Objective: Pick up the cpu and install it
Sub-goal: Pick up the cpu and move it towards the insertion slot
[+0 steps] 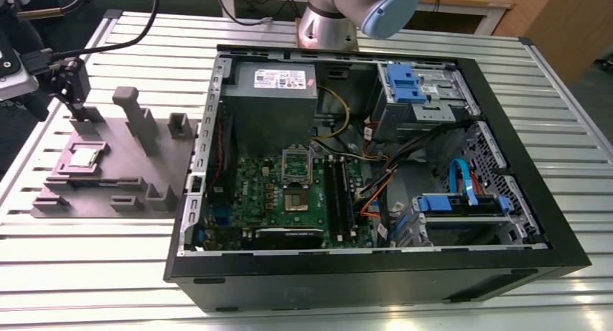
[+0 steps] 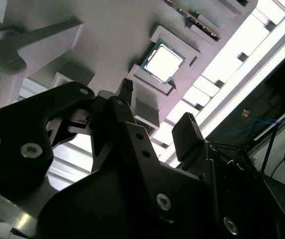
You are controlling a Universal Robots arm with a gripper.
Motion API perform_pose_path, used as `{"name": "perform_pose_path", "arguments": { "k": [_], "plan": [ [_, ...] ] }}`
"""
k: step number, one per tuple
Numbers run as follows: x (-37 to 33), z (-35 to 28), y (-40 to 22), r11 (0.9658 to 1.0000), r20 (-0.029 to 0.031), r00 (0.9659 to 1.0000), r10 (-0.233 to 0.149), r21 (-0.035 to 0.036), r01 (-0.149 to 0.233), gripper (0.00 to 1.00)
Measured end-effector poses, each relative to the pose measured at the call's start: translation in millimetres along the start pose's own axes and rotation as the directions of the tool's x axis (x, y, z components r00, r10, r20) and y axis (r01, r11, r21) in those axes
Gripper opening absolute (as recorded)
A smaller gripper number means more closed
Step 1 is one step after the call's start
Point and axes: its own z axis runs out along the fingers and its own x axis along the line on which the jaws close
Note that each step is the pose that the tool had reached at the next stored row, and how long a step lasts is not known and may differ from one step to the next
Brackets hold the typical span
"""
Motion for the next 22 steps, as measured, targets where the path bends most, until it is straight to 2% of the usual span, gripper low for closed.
{"name": "perform_pose_path", "arguments": {
  "k": [6, 12, 17, 20, 22],
  "plan": [
    [-0.1, 0.6, 0.0, 1.0000, -0.0006, 1.0000, -0.003, 0.0007, 0.003, 0.59],
    [0.1, 4.1, -0.2, 0.9993, -0.0063, 0.9993, -0.038, 0.0010, 0.038, 0.59],
    [1.0, 11.8, -1.0, 0.9993, -0.0064, 0.9993, -0.038, 0.0046, 0.038, 0.59],
    [2.7, 17.3, -1.1, 0.9998, -0.0054, 0.9998, -0.017, 0.0060, 0.017, 0.59],
    [2.9, 18.5, -1.2, 0.9999, -0.0054, 0.9999, -0.009, 0.0078, 0.009, 0.59]
  ]
}}
